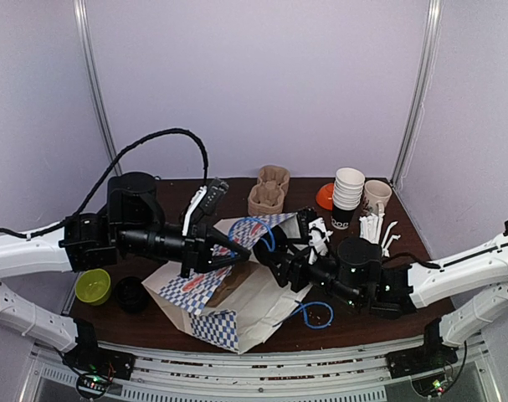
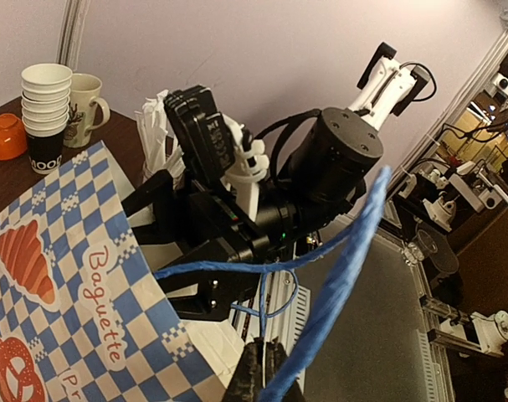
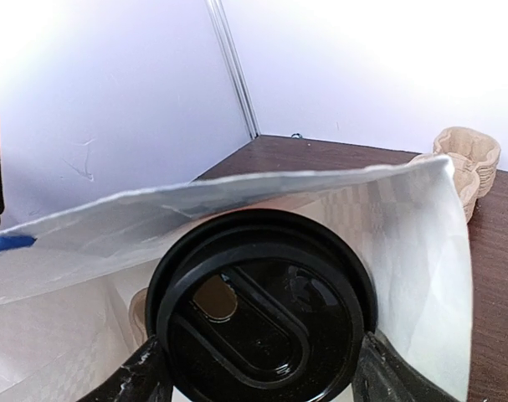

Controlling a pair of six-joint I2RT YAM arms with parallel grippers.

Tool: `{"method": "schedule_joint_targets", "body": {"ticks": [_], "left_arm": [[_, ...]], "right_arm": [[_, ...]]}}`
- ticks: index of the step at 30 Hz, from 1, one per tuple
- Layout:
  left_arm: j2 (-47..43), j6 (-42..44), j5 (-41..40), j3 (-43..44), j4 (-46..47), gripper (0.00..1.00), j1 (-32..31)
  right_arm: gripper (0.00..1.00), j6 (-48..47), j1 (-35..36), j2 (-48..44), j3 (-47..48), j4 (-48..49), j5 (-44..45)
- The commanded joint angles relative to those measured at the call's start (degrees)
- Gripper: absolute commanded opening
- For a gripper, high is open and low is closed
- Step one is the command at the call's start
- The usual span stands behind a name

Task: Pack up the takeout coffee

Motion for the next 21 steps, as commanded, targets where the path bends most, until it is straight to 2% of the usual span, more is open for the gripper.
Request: {"method": "schedule_joint_targets", "body": {"ticks": [1, 8, 16, 21], "left_arm": [[-0.06, -1.22, 0.73, -0.83, 5.37, 0.0, -0.21], [2.42, -1.98, 0.36, 2.26, 6.45, 0.0, -0.21], [3.33, -3.55, 0.09, 2.64, 9.55, 0.0, -0.21], [4.1, -5.69, -0.35, 3.32, 14.78, 0.0, -0.21]], "right_arm": [[0.51, 0.22, 0.66, -1.83, -2.38, 0.13, 1.11], [0.51, -0.32, 0.83, -0.1, -1.81, -0.66, -3.13], [0.5, -0.63, 0.83, 3.66, -3.13, 6.46, -2.04], [0.5, -0.09, 0.93, 4.11, -3.01, 8.0, -2.97]]}}
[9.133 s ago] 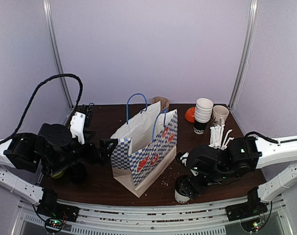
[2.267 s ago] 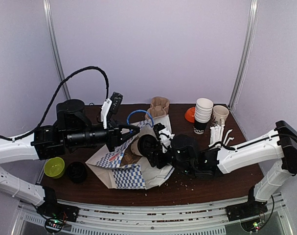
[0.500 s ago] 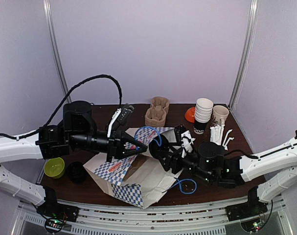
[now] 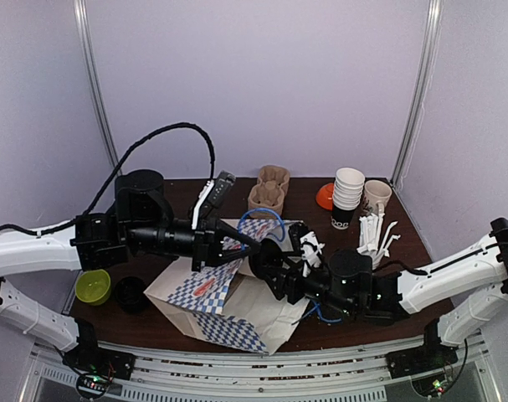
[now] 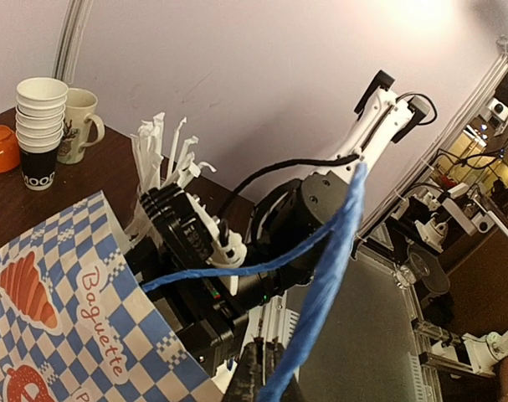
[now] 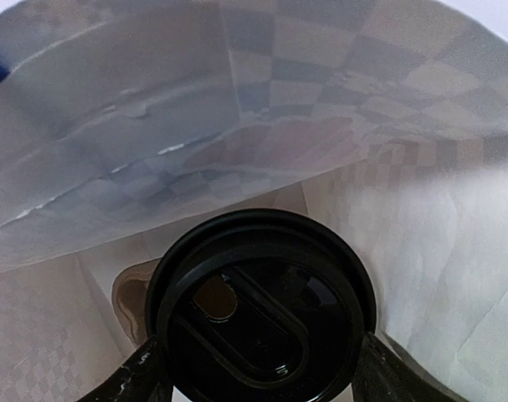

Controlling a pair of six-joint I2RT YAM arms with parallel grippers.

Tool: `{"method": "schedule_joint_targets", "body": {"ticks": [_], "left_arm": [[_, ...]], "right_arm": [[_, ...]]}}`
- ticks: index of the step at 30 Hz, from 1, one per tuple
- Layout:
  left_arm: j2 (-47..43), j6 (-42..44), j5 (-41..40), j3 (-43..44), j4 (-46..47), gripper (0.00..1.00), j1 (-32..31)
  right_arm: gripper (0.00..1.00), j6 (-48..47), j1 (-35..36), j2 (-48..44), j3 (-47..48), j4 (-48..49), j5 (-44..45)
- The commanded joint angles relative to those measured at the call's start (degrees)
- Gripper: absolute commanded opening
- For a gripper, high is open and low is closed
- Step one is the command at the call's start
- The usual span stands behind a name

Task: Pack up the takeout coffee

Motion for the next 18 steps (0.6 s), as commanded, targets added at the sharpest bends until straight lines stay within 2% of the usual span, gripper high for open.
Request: {"method": "schedule_joint_targets", "body": {"ticks": [1, 5, 11, 18], "left_arm": [[0.91, -2.49, -0.6, 2.7, 9.2, 0.0, -0.21], [2.26, -4.16, -1.61, 3.21, 13.19, 0.0, -0.21], [4.54, -6.14, -1.4, 3.26, 19.6, 0.0, -1.14], [3.97, -7.9, -2.36, -1.64, 25.81, 0.0, -1.26]], "right_arm": [[0.5, -0.08, 0.43, -0.33, -0.14, 3.69, -0.72], [0.5, -0.34, 0.5, -3.51, -0.89, 2.68, 0.11], [0.5, -1.06, 0.56, -9.28, -0.58, -4.1, 0.64], [0.5, -1.57, 0.56, -8.96, 2.54, -9.68, -0.19]]}}
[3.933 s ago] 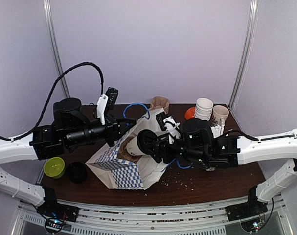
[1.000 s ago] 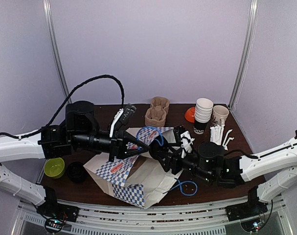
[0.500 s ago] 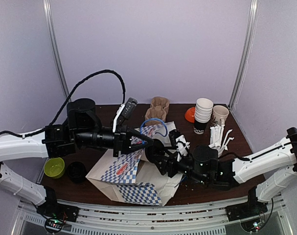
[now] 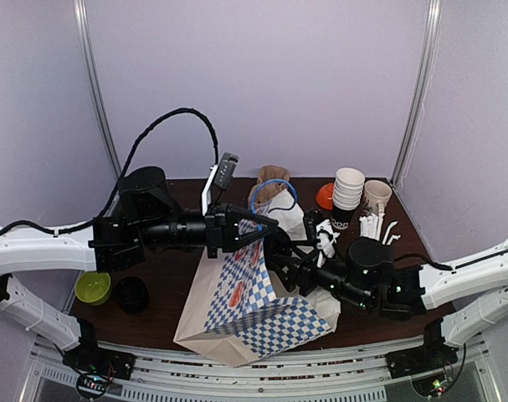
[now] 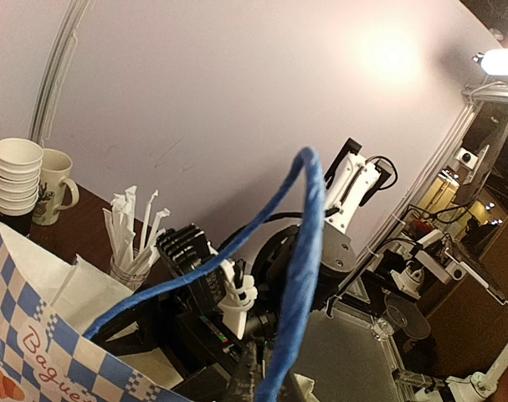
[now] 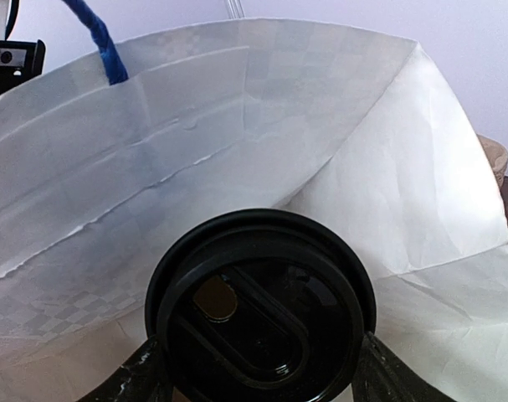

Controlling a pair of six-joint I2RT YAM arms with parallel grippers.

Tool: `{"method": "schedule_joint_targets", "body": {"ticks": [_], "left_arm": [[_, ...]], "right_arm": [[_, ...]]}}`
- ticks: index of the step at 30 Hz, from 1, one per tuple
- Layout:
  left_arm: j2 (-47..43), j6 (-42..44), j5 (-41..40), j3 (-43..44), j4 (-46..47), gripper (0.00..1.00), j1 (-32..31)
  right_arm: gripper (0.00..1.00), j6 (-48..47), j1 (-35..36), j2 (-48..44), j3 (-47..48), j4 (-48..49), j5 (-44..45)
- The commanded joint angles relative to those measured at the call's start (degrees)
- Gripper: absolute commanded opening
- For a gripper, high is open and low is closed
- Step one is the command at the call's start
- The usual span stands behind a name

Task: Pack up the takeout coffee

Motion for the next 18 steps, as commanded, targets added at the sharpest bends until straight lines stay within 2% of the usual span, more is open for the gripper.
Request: {"method": "schedule_joint_targets", "body": {"ticks": [1, 6, 11, 18], "left_arm": [[-1.65, -1.51, -1.3, -3.07, 8.19, 0.0, -0.26], [-3.61, -0.08, -2.14, -4.84, 3.33, 0.0, -0.26], [-4.4, 2.08, -1.18, -5.63, -0.45, 0.0, -0.26], [-4.83, 2.36, -1.09, -6.34, 1.42, 0.0, -0.26]], "right_arm": [[0.5, -0.45, 0.27, 0.67, 2.37, -4.38, -0.13], [0.5, 0.17, 0.25, -1.89, 2.5, -8.07, -0.44], [0.51, -0.23, 0.18, -7.06, 6.86, -18.86, -2.05], [0.51, 0.01, 0.06, -6.46, 13.56, -28.45, -6.76]]}}
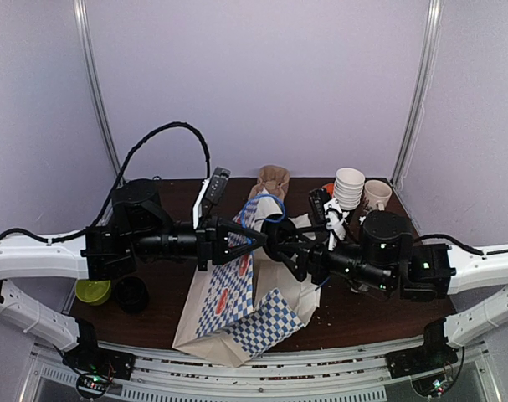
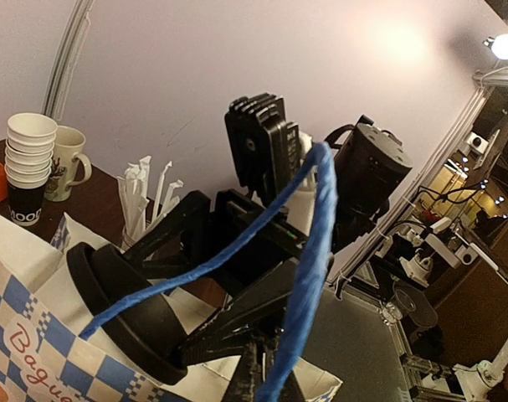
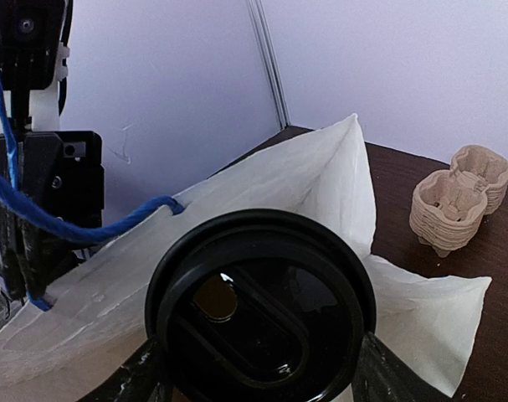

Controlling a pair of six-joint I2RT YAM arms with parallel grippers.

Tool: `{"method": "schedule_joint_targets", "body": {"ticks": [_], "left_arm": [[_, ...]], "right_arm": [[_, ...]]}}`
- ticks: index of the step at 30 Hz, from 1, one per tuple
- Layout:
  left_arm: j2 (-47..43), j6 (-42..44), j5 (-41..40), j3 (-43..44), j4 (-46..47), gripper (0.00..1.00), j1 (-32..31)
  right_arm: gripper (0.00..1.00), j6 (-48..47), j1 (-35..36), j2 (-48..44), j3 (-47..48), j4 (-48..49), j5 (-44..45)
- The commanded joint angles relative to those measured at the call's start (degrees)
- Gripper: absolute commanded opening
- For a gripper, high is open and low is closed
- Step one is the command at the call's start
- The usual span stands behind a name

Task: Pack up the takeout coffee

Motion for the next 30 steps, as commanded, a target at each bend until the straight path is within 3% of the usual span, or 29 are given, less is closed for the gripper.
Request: {"method": "schedule_joint_targets", "body": {"ticks": [1, 10, 18, 25, 30], "left_arm": [[-0.43, 1.16, 0.2, -0.31, 2.42, 0.0, -0.26], [-0.67, 1.41, 0.56, 1.18, 2.49, 0.0, -0.26], [-1.81, 1.56, 0.3, 0.72, 1.53, 0.0, -0.26], [-9.44, 3.22, -5.63, -3.38, -4.76, 0.0, -0.17], [-9.98, 9.31, -6.41, 2.56, -13.67, 0.0, 0.21]], "right_arm": [[0.51, 0.26, 0.1, 1.79, 4.09, -6.73, -3.38], [0.51, 2.29, -0.06, 8.98, 6.69, -4.63, -5.22], [0.49, 4.12, -1.13, 16.45, 4.27, 6.13, -1.4], [0.49, 2.74, -0.73, 17.46, 2.84, 7.38, -2.0], [0.49, 2.3, -0.08, 15.65, -1.41, 9.3, -2.34]]}}
